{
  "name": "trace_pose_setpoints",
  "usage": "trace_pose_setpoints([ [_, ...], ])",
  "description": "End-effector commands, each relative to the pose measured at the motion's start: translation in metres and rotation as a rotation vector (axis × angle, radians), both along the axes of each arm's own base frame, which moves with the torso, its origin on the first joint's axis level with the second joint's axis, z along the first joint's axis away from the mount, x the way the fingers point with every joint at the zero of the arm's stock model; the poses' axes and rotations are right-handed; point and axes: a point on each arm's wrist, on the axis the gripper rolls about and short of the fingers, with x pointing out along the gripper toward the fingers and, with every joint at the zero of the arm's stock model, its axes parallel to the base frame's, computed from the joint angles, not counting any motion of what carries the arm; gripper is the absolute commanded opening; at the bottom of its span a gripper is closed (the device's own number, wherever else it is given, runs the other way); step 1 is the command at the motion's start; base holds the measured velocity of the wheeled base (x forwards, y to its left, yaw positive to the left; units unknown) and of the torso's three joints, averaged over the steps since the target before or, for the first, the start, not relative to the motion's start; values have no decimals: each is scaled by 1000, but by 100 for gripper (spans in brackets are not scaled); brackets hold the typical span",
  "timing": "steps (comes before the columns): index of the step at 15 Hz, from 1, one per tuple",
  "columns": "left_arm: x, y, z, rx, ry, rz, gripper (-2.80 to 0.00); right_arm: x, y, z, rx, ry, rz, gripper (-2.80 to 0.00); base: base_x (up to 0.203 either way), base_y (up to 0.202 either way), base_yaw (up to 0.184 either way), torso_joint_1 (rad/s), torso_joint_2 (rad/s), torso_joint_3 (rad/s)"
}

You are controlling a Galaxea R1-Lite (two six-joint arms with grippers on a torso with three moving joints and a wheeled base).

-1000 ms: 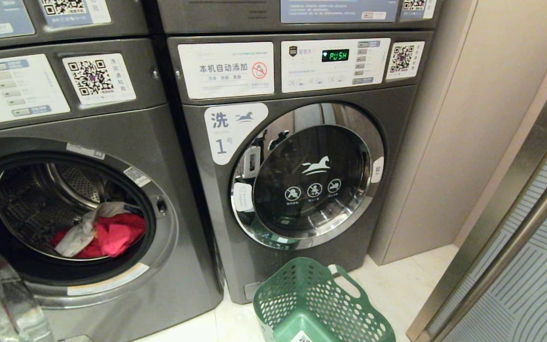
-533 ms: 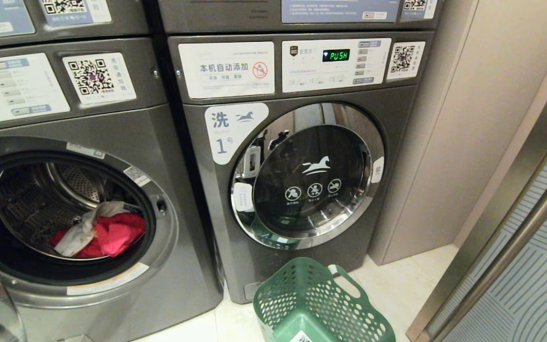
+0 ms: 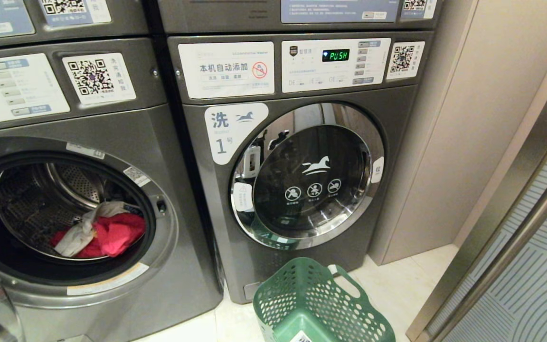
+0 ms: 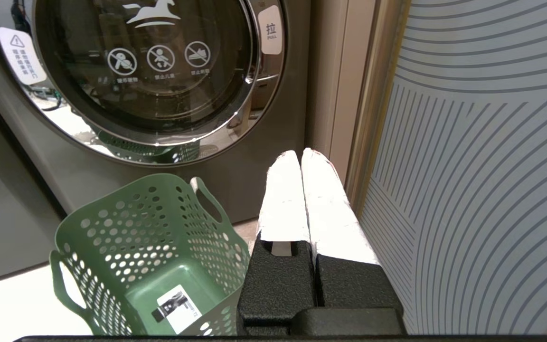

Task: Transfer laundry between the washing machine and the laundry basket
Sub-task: Open the lid of the washing machine

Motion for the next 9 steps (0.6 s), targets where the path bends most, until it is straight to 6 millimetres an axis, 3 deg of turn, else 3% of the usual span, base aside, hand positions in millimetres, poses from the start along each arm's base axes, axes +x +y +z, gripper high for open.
trace_pose_setpoints([
  [1, -4, 9, 0, 8, -7, 49, -280, 3, 0, -9, 0, 34, 0, -280, 0, 0, 0, 0, 0, 0],
  [6, -40, 40, 2, -1, -89, 306, -280, 3, 0, -9, 0, 34, 0, -280, 0, 0, 0, 0, 0, 0],
  [9, -64, 72, -1, -29, -109, 473, -280, 3, 0, -9, 0, 34, 0, -280, 0, 0, 0, 0, 0, 0],
])
